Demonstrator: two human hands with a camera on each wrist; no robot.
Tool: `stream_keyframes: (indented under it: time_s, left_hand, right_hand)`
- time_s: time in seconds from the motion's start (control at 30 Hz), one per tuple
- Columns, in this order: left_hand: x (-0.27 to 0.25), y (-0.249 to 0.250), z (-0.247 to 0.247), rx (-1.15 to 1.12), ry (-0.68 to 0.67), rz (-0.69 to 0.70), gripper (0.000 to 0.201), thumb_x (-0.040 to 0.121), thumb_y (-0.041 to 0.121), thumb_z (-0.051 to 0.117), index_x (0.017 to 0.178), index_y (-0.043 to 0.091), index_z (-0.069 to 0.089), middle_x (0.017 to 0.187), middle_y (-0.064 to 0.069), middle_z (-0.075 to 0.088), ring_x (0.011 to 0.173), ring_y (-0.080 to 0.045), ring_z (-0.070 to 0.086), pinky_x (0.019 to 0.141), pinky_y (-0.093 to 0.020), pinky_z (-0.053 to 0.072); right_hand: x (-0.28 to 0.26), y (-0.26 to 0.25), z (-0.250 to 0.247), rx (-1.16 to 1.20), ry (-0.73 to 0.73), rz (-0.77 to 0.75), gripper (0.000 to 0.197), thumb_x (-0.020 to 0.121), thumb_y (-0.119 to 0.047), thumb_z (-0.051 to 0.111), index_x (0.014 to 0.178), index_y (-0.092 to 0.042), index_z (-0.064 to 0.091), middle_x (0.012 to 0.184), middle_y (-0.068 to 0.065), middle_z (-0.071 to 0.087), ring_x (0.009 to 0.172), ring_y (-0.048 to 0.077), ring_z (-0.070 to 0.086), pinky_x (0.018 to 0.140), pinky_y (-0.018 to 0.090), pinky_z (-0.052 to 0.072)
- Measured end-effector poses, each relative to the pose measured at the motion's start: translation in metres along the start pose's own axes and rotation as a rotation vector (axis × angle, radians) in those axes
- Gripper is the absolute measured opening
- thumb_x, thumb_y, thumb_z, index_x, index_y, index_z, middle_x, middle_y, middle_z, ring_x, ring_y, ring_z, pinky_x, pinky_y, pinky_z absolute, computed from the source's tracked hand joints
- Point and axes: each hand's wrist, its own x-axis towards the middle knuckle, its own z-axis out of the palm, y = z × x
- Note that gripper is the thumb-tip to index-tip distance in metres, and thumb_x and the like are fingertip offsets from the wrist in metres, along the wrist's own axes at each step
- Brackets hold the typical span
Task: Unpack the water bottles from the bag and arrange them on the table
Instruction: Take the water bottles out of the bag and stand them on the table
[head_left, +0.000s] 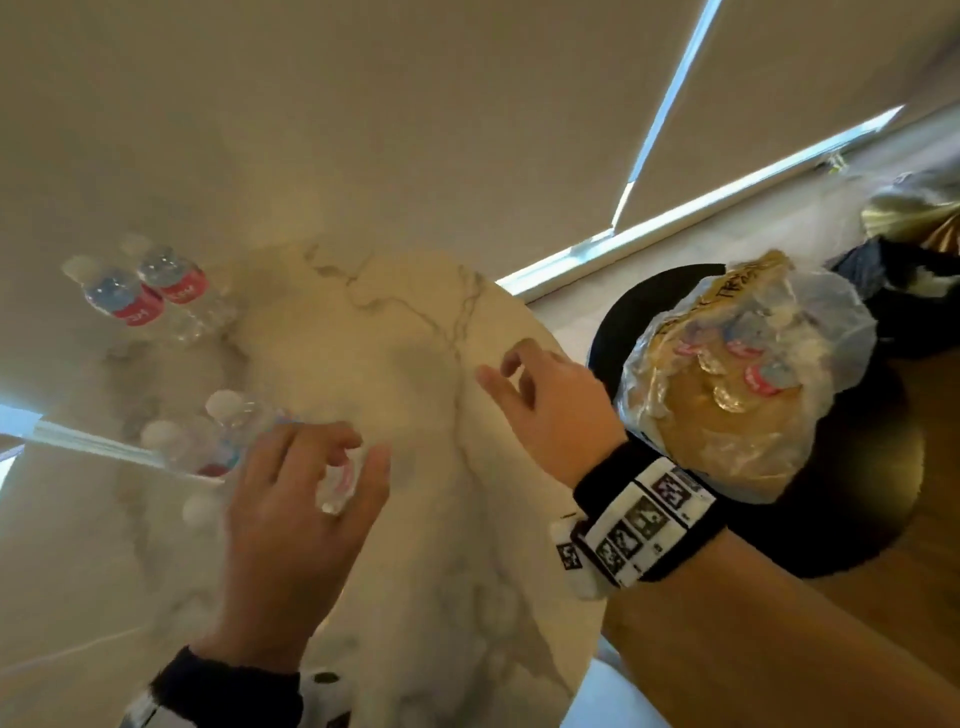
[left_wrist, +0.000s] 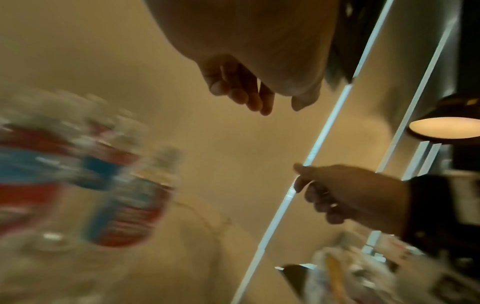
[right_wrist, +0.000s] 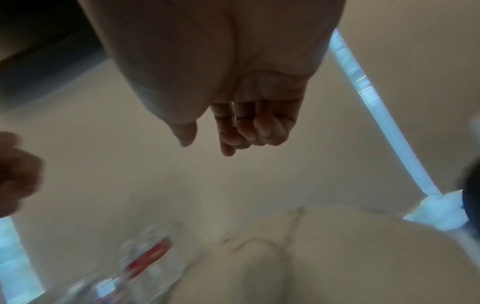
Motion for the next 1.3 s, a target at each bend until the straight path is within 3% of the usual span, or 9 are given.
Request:
stream_keyframes:
  time_s: [0.27, 0.4, 0.53, 0.63, 0.7, 0.8, 1.03, 1.13, 1.3]
  left_hand:
    - [0.049, 0.160, 0.194, -0.338, -0.533, 0.049, 0.019, 0.099, 0.037, 0.053, 0.094, 0.023, 0.064, 0.081, 0.008, 0.062, 0.074, -0.010, 0.057, 0.067, -0.022, 0.047]
    - [0.072, 0.208, 0.296, -0.381, -0.675, -0.152, 0.026, 0.102, 0.032, 0.046, 0.103, 0.018, 0.068, 0.087, 0.001, 0.067, 0.076, -0.008, 0.062, 0.066, -0.013, 0.045]
    - [0.094, 0.229, 0.359, -0.317, -0.684, -0.290, 0.031, 0.097, 0.034, 0.045, 0.118, 0.022, 0.064, 0.111, 0.002, 0.068, 0.105, -0.017, 0.062, 0.097, -0.030, 0.047]
    - [0.107, 0.231, 0.395, -0.300, -0.656, -0.456, 0.042, 0.092, 0.043, 0.057, 0.123, 0.015, 0.060, 0.121, -0.002, 0.065, 0.115, -0.021, 0.060, 0.099, -0.026, 0.041]
    - [0.112, 0.234, 0.414, -0.353, -0.594, -0.544, 0.063, 0.084, 0.052, 0.066, 0.129, 0.012, 0.051, 0.127, -0.007, 0.061, 0.117, -0.025, 0.060, 0.103, -0.038, 0.048]
    - [0.113, 0.236, 0.426, -0.307, -0.517, -0.577, 0.084, 0.078, 0.057, 0.073, 0.138, 0.009, 0.040, 0.137, -0.013, 0.052, 0.125, -0.029, 0.053, 0.105, -0.046, 0.047]
    - [0.109, 0.216, 0.408, -0.155, -0.533, -0.324, 0.036, 0.095, 0.048, 0.054, 0.112, 0.017, 0.060, 0.099, 0.007, 0.061, 0.087, -0.012, 0.061, 0.086, -0.035, 0.055]
    - [0.109, 0.216, 0.390, -0.087, -0.637, -0.192, 0.038, 0.099, 0.042, 0.049, 0.113, 0.010, 0.063, 0.110, -0.008, 0.065, 0.099, -0.024, 0.064, 0.094, -0.042, 0.054]
    - [0.107, 0.223, 0.338, -0.101, -0.721, -0.100, 0.042, 0.098, 0.034, 0.057, 0.133, 0.011, 0.053, 0.129, -0.008, 0.060, 0.120, -0.022, 0.058, 0.101, -0.030, 0.045]
  right_hand:
    - [-0.005, 0.195, -0.088, -0.134, 0.161, 0.529, 0.026, 0.097, -0.040, 0.044, 0.095, -0.018, 0.058, 0.082, 0.000, 0.065, 0.075, 0.020, 0.057, 0.079, 0.033, 0.044]
    - [0.005, 0.251, -0.091, -0.315, 0.073, 0.628, 0.042, 0.097, -0.032, 0.045, 0.131, -0.008, 0.052, 0.120, 0.014, 0.063, 0.113, 0.031, 0.059, 0.097, 0.042, 0.043]
    - [0.004, 0.267, -0.087, -0.766, -0.028, 0.384, 0.049, 0.095, -0.018, 0.044, 0.142, -0.004, 0.040, 0.137, 0.018, 0.047, 0.114, 0.032, 0.056, 0.087, 0.039, 0.050]
    - [0.007, 0.276, -0.092, -1.081, -0.292, 0.218, 0.054, 0.093, -0.019, 0.030, 0.143, 0.002, 0.035, 0.139, 0.022, 0.043, 0.117, 0.036, 0.047, 0.088, 0.042, 0.047]
    - [0.012, 0.285, -0.097, -1.329, -0.426, 0.110, 0.049, 0.095, -0.021, 0.038, 0.139, 0.001, 0.043, 0.135, 0.021, 0.044, 0.116, 0.036, 0.042, 0.087, 0.040, 0.042]
    - [0.016, 0.293, -0.100, -1.539, -0.499, 0.077, 0.052, 0.095, -0.019, 0.040, 0.143, 0.000, 0.040, 0.136, 0.019, 0.042, 0.119, 0.032, 0.040, 0.091, 0.036, 0.036]
    - [0.026, 0.290, -0.099, -1.533, -0.562, 0.140, 0.039, 0.093, -0.026, 0.044, 0.125, -0.011, 0.059, 0.113, 0.005, 0.062, 0.109, 0.027, 0.051, 0.094, 0.046, 0.020]
    - [0.026, 0.277, -0.110, -1.288, -0.553, 0.053, 0.033, 0.095, -0.030, 0.037, 0.108, -0.015, 0.063, 0.090, 0.001, 0.070, 0.092, 0.025, 0.064, 0.105, 0.045, 0.026]
    - [0.013, 0.252, -0.127, -0.909, -0.443, 0.112, 0.047, 0.095, -0.044, 0.041, 0.135, -0.020, 0.046, 0.117, 0.007, 0.067, 0.106, 0.024, 0.066, 0.108, 0.044, 0.036]
